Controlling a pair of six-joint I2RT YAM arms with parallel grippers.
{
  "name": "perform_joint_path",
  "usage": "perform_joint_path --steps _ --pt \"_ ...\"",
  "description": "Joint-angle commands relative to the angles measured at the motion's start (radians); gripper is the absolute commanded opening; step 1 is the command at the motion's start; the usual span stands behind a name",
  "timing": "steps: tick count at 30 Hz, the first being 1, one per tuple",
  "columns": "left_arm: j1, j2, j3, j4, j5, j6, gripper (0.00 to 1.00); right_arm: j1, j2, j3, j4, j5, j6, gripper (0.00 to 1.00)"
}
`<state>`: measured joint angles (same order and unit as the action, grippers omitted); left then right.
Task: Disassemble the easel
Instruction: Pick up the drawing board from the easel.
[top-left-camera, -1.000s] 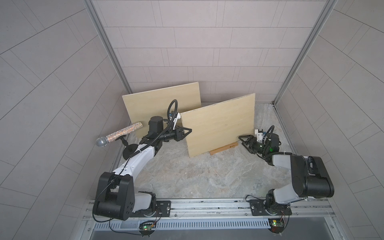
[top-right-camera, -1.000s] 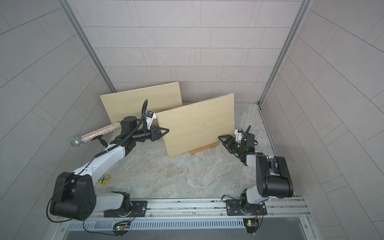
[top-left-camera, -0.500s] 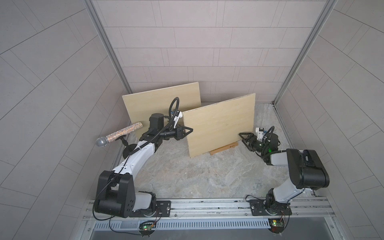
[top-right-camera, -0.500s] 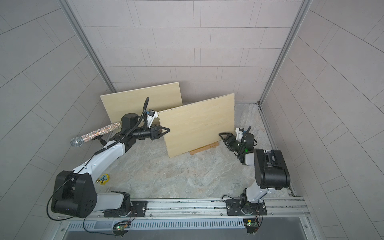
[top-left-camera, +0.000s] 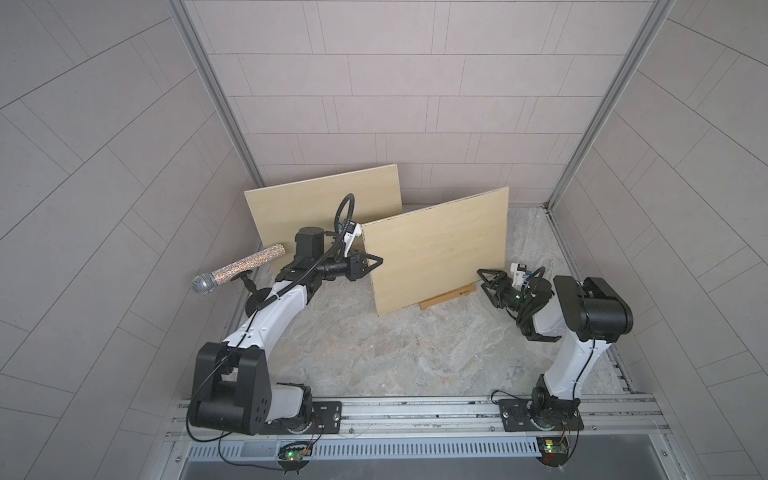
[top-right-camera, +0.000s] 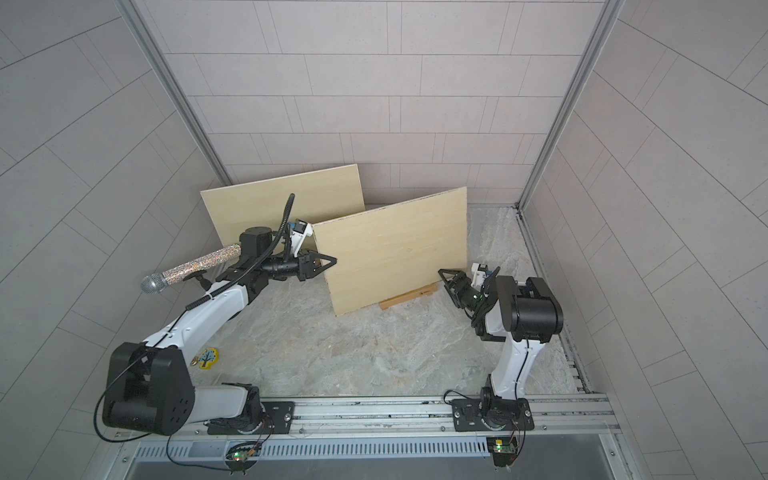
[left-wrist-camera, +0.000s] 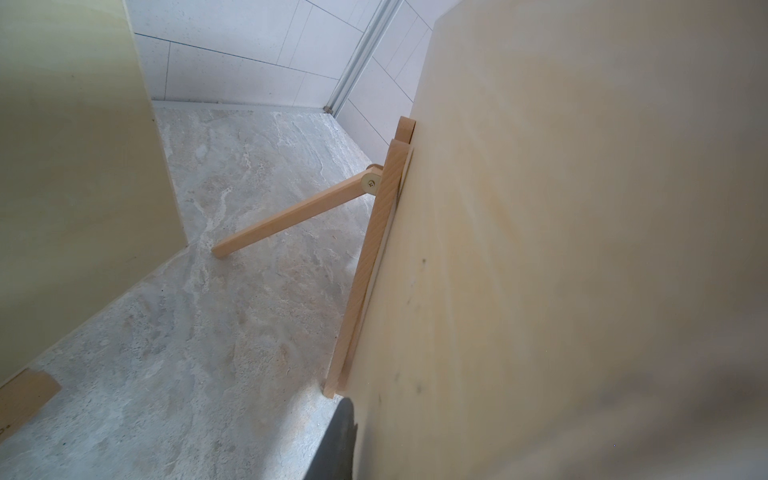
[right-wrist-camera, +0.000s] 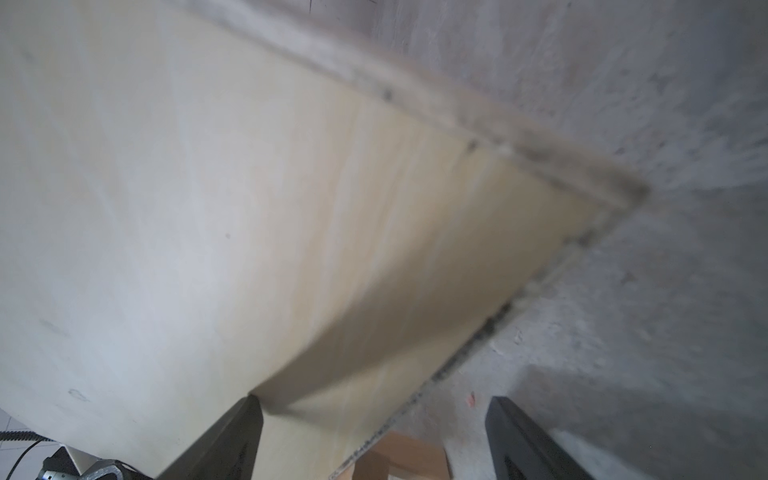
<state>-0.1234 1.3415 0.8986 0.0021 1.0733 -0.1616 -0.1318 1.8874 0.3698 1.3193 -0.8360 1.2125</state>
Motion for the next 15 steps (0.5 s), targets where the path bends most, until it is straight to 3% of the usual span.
perform_joint_path --steps 1,15 --pt "0.022 0.021 0.018 -0.044 -0.138 0.081 0.0 0.004 0.007 0.006 0.108 0.055 0.022 0.89" --pt "0.023 0.043 0.02 -0.014 -0.084 0.031 0.0 0.027 0.034 0.072 0.107 0.092 0.031 0.89"
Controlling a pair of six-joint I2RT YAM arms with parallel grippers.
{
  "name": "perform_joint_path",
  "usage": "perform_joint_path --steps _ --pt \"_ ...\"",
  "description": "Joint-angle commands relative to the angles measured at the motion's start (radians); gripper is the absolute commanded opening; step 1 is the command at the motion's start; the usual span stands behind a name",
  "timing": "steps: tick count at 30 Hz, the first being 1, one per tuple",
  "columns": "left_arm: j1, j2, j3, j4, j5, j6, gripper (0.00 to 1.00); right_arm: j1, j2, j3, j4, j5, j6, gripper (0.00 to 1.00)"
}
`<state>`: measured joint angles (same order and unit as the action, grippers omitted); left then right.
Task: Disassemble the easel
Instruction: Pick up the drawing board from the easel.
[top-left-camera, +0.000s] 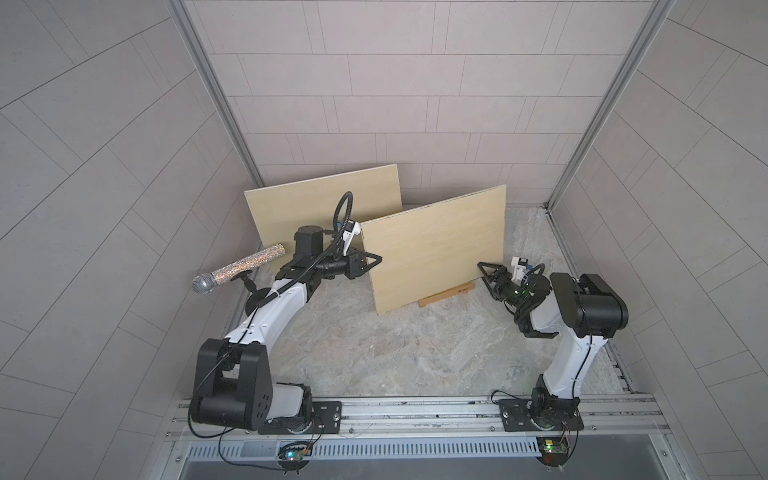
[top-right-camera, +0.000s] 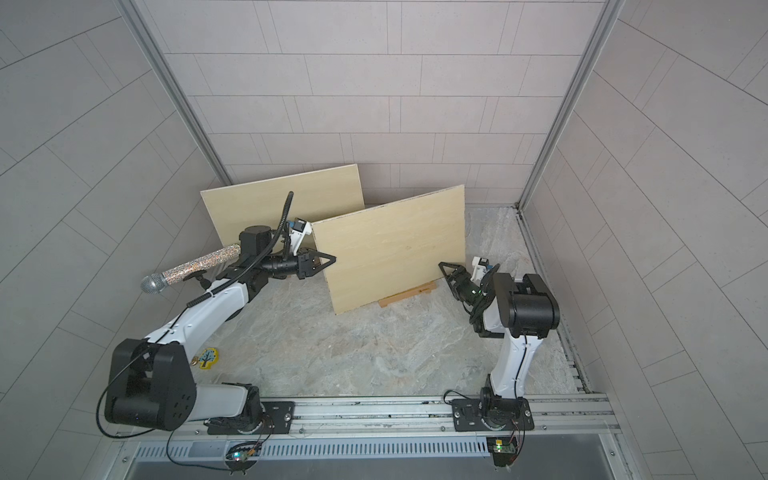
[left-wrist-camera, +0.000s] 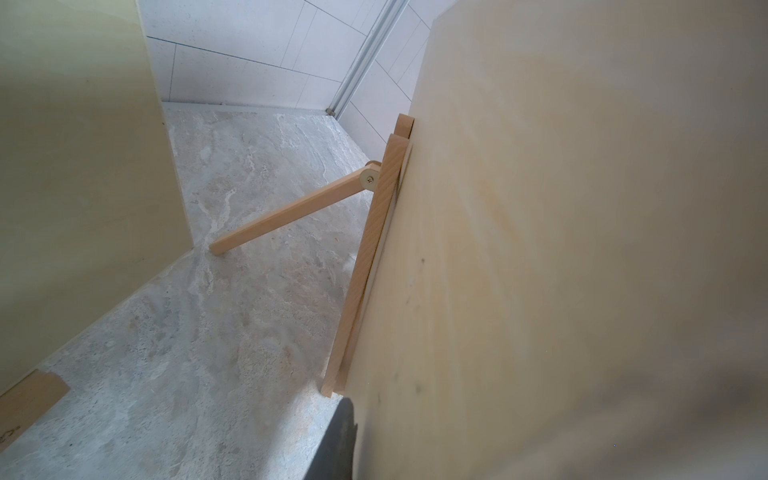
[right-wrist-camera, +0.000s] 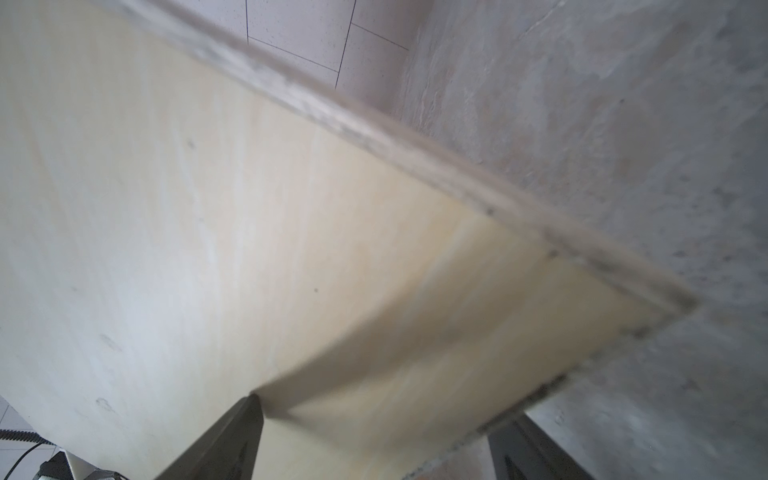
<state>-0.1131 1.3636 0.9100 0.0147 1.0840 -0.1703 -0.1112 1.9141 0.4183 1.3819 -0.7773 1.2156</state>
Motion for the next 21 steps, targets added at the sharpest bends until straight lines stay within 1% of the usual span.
perform_joint_path --steps 1,13,21 --pt "0.012 0.024 0.011 -0.027 -0.092 0.035 0.0 0.008 0.004 0.025 0.044 0.037 0.031 0.89" --pt "0.012 0.036 0.008 -0.016 -0.038 -0.006 0.0 0.024 -0.011 0.077 0.045 0.052 0.074 0.84" --pt "0.012 0.023 0.013 -0.016 -0.043 0.0 0.0 0.028 -0.064 0.104 0.045 0.058 0.109 0.81"
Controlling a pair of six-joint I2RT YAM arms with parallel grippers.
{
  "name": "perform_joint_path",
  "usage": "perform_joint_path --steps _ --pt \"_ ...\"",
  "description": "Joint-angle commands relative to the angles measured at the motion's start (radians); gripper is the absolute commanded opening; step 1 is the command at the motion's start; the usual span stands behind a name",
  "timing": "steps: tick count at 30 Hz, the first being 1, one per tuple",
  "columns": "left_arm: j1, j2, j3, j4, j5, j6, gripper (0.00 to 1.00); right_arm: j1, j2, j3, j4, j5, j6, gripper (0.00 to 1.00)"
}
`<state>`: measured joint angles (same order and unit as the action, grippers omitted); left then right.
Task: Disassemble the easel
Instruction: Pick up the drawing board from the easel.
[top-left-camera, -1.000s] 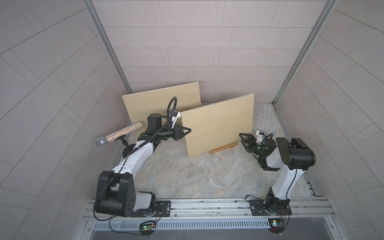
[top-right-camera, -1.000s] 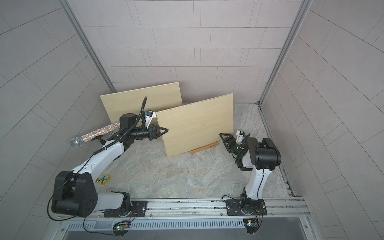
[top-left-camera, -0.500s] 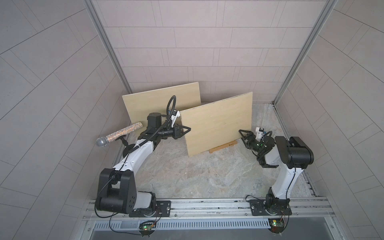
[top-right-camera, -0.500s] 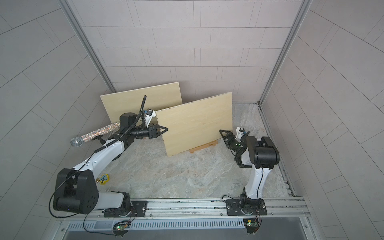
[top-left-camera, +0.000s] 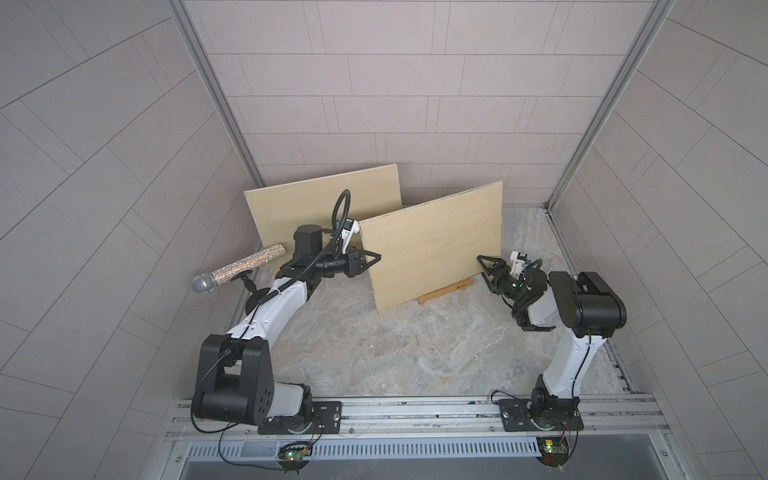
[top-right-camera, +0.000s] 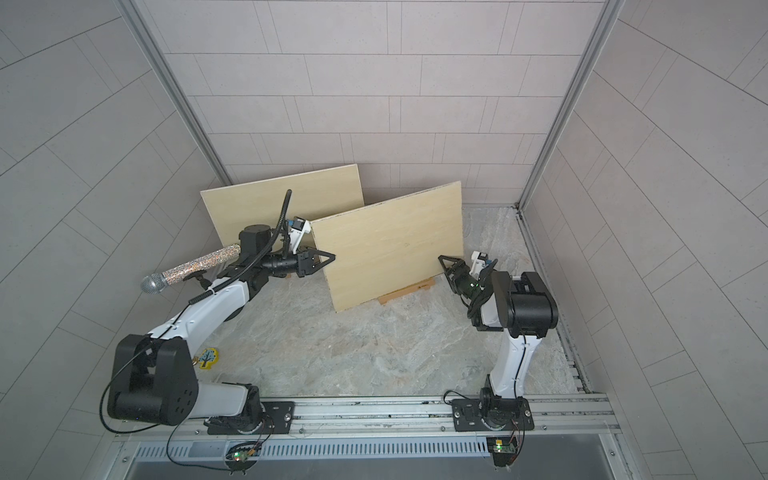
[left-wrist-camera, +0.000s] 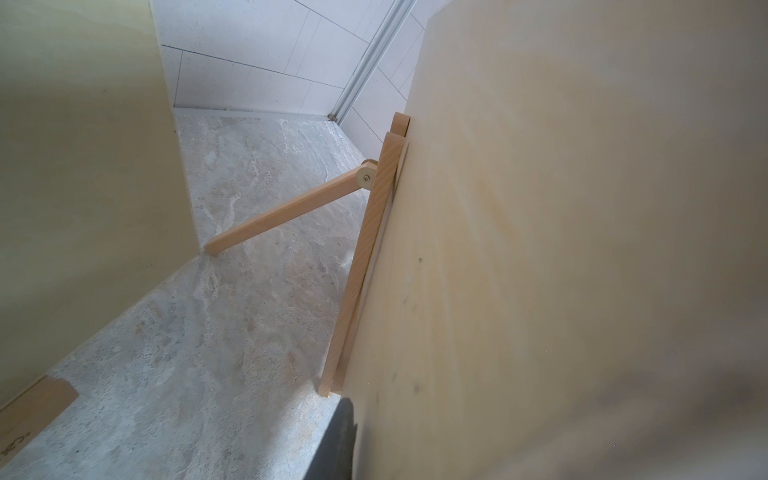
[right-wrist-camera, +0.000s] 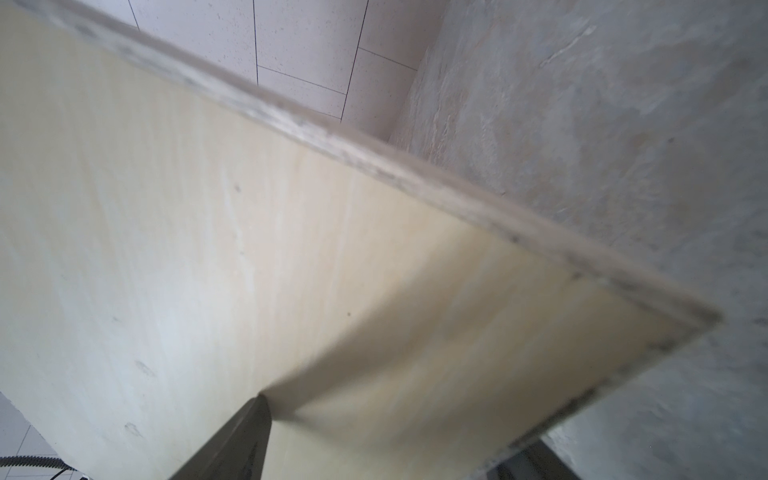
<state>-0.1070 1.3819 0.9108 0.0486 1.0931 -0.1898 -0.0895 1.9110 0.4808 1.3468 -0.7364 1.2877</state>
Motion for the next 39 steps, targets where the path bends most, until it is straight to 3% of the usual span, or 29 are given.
perform_joint_path --steps 1,14,21,30,39 --pt "0.006 0.002 0.016 -0.05 -0.054 0.021 0.0 0.007 -0.069 0.046 0.08 0.018 0.041 0.81" --pt "-0.002 0.025 0.091 -0.026 -0.061 0.024 0.0 0.008 -0.131 0.087 0.08 0.025 0.079 0.8" --pt "-0.007 0.016 0.099 0.024 -0.006 -0.078 0.0 0.006 -0.198 0.091 0.08 0.023 0.109 0.8" --pt "-0.008 -0.035 0.002 0.35 0.093 -0.455 0.0 -0.024 -0.325 0.023 0.078 -0.022 0.134 0.8" --pt "-0.01 0.053 -0.064 0.948 0.158 -0.968 0.0 -0.033 -0.371 0.007 0.078 -0.05 0.143 0.8"
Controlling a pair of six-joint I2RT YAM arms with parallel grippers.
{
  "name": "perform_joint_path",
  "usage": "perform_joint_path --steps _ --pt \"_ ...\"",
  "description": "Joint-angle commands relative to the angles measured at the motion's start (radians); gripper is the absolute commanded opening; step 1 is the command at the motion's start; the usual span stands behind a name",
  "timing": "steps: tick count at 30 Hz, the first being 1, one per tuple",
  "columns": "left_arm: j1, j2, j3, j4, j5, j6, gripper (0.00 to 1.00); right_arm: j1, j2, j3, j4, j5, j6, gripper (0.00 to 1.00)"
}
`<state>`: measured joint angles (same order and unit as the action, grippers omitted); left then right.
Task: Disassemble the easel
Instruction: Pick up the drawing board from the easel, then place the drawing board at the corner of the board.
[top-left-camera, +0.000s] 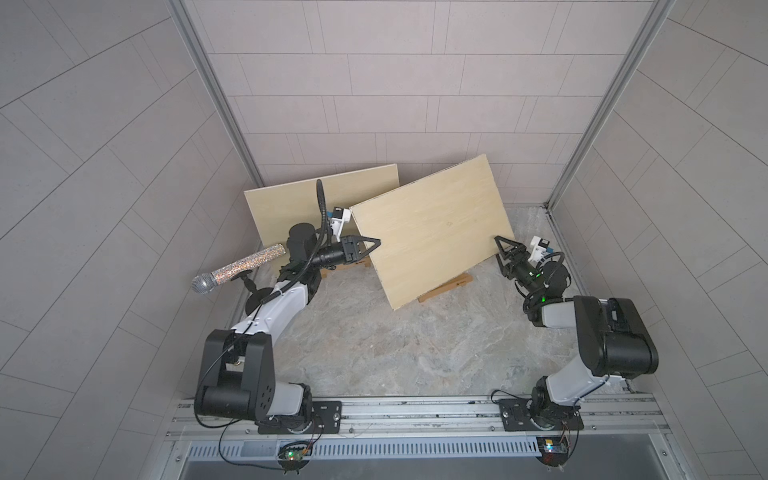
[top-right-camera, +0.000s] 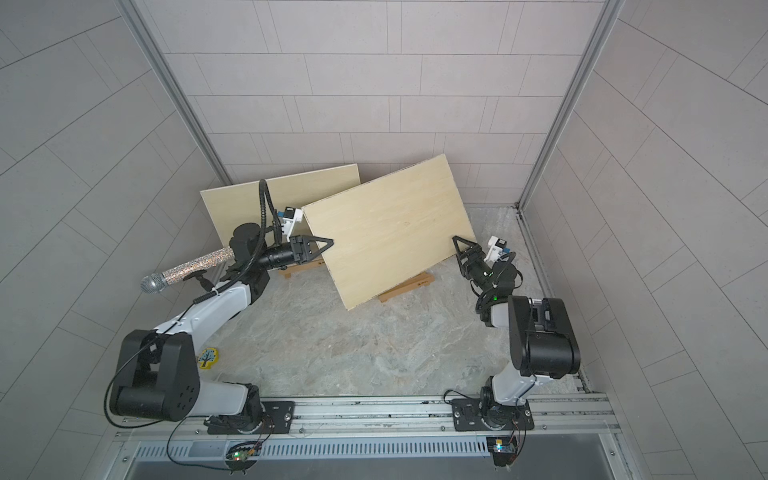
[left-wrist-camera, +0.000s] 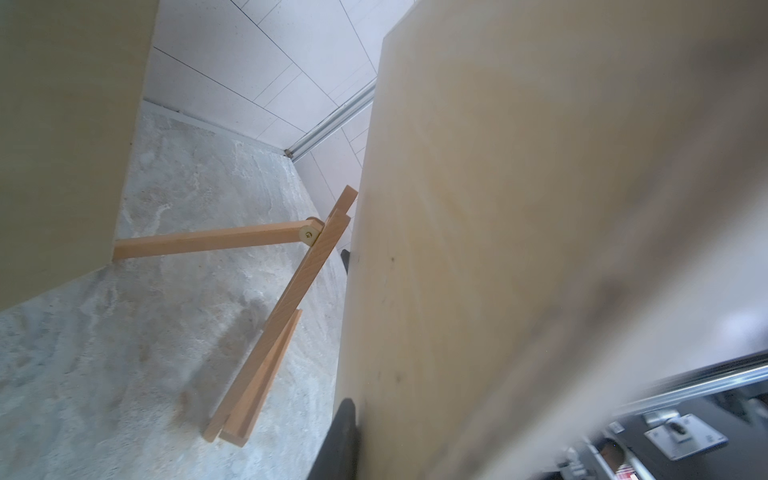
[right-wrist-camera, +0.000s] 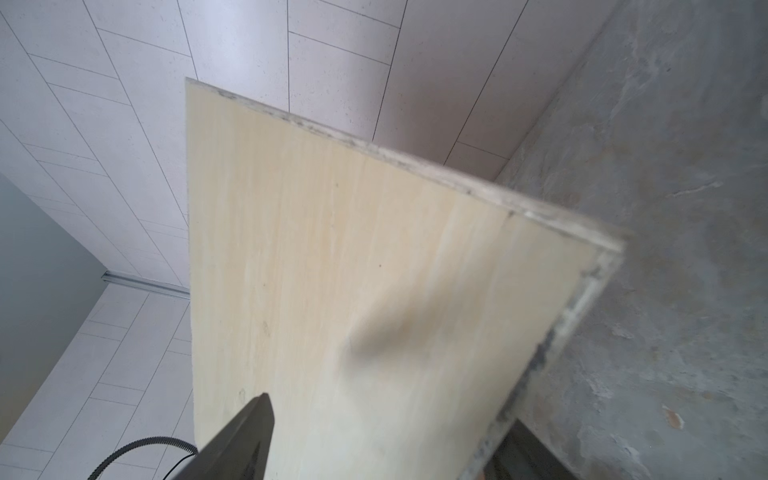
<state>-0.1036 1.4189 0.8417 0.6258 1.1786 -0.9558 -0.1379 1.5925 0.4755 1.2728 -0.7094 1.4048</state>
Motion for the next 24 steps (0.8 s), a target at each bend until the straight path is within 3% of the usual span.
perform_joint_path --steps 1,5,14,18,24 --pt "-0.015 0.034 0.004 0.448 0.07 -0.266 0.0 0.015 -0.055 0.011 0.152 -0.078 0.027 0.8" --pt "-0.034 0.109 0.018 0.687 0.093 -0.464 0.0 0.015 -0.058 0.0 0.152 -0.079 0.034 0.77" --pt "-0.058 0.092 -0.002 0.62 0.109 -0.396 0.0 0.011 -0.066 -0.005 0.152 -0.081 0.051 0.57" --pt "-0.06 0.046 -0.02 0.429 0.101 -0.25 0.0 0.006 -0.086 -0.037 0.152 -0.093 0.067 0.42" --pt "-0.064 -0.058 -0.002 -0.069 0.062 0.113 0.0 0.0 -0.133 -0.104 0.152 -0.12 0.086 0.25"
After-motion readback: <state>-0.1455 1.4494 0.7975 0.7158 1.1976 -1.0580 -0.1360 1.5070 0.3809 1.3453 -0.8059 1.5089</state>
